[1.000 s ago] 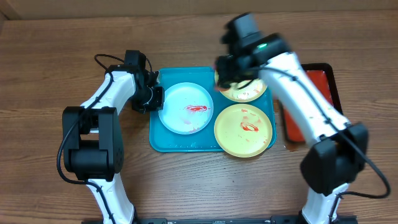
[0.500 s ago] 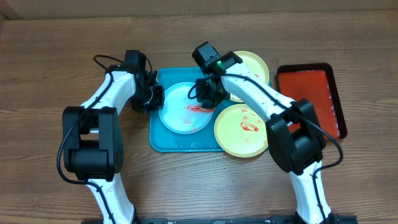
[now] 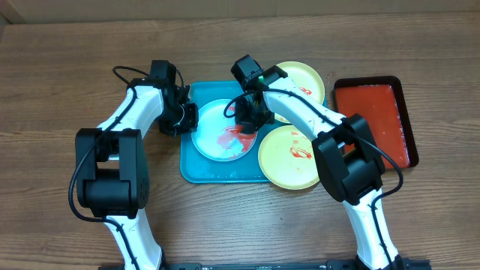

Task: Clean dirty plates on tray and stack at the side
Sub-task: 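Lift sponge with right gripper and carry it over white plate, then scrub white plate with sponge while left gripper holds its rim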

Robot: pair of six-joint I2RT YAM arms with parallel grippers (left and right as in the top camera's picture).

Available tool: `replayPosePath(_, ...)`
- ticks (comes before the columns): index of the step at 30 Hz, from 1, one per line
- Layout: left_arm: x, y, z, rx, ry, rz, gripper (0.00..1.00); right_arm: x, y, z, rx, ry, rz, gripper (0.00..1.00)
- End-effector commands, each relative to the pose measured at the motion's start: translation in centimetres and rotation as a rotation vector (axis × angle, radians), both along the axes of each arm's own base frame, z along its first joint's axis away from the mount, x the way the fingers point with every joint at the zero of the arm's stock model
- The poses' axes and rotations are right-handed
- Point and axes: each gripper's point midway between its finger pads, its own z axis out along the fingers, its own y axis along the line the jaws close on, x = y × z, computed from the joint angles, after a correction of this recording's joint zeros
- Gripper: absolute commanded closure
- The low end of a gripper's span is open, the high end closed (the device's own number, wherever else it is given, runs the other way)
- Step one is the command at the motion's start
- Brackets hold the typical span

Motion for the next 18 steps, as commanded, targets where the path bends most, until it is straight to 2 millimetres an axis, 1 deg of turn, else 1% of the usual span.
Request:
replayPosePath(1,-0.3,0.6,-0.8,0.036,0.015,0.029,0.96,-2.7,3.0,-3.5,0.119,0.141,0.064,0.96)
replayPosePath(3,-0.3,0.6,-0.8,0.036,0.015,0.029,0.96,-3.4,4.8,-3.8,0.186,0.164,0.102,0.96)
replayPosePath(7,-0.3,0.6,-0.8,0.036,0.015,0.029,0.96,-5.1,7.5,-3.8,0.268,0.189,0.182,0.96)
replayPosePath(10,-0.3,0.6,-0.8,0.036,0.014,0.029,0.96,-6.6,8.5,-3.8,0.272,0.198,0.239,0.96)
replayPosePath(12,-0.2,0.6,-0.8,0.036,0.012,0.029,0.96,-7.3,8.5,-3.8,0.259,0.215,0.255,0.96)
replayPosePath(15,-0.2,0.6,-0.8,0.036,0.011,0.029,0.96,-8.1,7.8,-3.6,0.236,0.246,0.277,0.96)
replayPosePath(18,-0.2,0.6,-0.8,0.037,0.01,0.029,0.96,-7.9,6.0,-3.1,0.166,0.251,0.287,0.96)
